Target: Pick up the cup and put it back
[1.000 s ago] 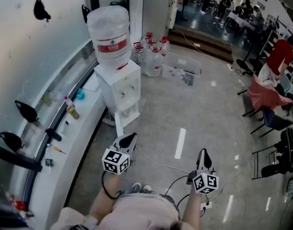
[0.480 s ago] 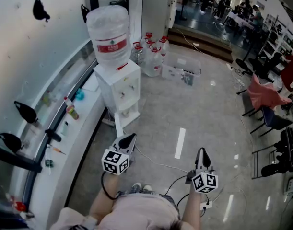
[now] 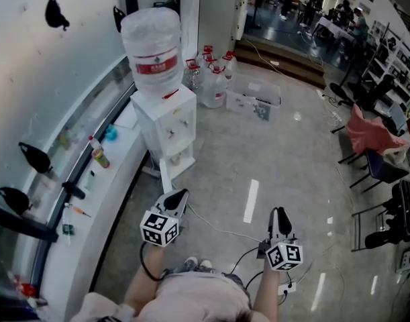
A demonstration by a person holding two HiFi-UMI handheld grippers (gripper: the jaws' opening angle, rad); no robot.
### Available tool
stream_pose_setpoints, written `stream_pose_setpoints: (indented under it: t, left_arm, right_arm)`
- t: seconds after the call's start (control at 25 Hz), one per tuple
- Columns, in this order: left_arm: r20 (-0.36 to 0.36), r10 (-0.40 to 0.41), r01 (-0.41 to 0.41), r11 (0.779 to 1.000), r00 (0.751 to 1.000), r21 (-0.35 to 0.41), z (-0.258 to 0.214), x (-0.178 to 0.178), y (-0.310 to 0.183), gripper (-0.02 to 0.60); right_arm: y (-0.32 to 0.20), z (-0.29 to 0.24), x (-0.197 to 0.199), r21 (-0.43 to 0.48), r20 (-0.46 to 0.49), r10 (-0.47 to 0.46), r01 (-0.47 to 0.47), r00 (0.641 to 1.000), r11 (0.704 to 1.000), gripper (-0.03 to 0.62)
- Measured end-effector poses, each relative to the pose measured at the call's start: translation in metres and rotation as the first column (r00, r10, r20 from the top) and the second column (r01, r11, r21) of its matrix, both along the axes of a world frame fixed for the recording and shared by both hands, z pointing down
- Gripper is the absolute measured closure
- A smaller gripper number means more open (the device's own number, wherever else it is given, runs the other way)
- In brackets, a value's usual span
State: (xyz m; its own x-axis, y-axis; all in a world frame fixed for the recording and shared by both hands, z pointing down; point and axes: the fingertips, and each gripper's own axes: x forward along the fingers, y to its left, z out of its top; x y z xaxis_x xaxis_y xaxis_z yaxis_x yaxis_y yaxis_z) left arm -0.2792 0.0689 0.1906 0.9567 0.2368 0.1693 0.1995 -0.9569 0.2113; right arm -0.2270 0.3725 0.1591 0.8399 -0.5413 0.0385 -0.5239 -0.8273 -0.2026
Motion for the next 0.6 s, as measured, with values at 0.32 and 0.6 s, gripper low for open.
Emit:
stream_pose_setpoints:
  t: [0.32,0.6]
  left_arm:
    - [0.011,0.001,-0.001,1.000,1.000,-0.006,0.004,-0.001,-0.006,0.557]
    - [0.023,0.016,-0.016,1.000,1.000,-0.013,0.010,-0.006,-0.013,0.557]
  right_arm:
    - [-0.016,-0.015,-0.002,0.074,-0.035,-0.048,0.050,0.998,0.996,0.239]
    - [-0.034,-0.027,-0.014,0.102,-0.090,-0.087,0.096,0.992,0.990,0.094]
